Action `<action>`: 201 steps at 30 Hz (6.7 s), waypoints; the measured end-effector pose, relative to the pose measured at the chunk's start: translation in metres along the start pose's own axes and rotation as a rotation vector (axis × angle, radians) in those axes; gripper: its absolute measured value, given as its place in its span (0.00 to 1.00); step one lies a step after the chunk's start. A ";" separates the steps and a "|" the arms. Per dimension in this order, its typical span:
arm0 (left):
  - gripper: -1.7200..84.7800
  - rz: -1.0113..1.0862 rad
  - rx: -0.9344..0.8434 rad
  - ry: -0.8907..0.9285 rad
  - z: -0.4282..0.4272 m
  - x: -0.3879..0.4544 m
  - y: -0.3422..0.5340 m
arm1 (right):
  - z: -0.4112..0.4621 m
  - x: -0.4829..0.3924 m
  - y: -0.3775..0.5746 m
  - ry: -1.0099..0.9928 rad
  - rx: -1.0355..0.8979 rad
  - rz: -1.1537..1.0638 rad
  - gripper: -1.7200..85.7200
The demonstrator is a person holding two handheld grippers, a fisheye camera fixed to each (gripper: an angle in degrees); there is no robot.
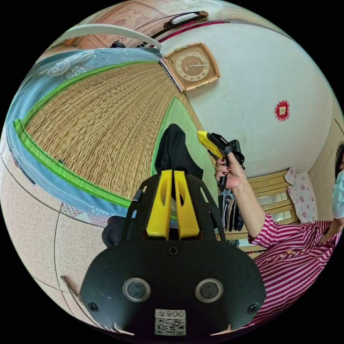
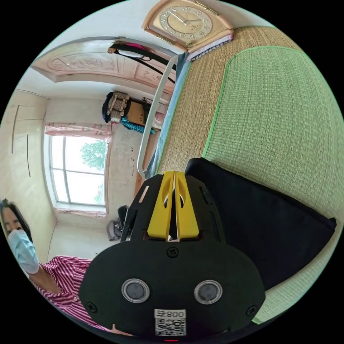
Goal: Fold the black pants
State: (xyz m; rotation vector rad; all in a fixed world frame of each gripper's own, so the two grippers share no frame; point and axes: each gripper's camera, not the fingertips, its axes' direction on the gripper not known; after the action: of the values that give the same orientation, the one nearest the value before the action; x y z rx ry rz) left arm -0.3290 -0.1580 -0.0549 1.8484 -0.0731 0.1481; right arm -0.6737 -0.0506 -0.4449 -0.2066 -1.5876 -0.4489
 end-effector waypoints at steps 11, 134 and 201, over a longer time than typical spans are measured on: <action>0.11 0.170 -0.100 0.015 0.031 0.000 -0.124 | 0.016 -0.039 0.001 0.002 -0.042 -0.069 0.02; 0.05 0.041 -0.625 0.144 0.300 0.196 0.020 | -0.170 0.171 0.553 -0.210 0.257 0.343 0.13; 0.17 -0.462 -0.199 0.496 0.217 0.040 0.068 | -0.198 0.217 0.573 -0.453 0.290 0.268 0.03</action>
State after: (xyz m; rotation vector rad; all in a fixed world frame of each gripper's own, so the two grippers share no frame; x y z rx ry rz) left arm -0.2841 -0.3841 -0.0436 1.5396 0.6557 0.2599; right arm -0.2809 0.3571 -0.1374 -0.3086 -2.0099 0.0475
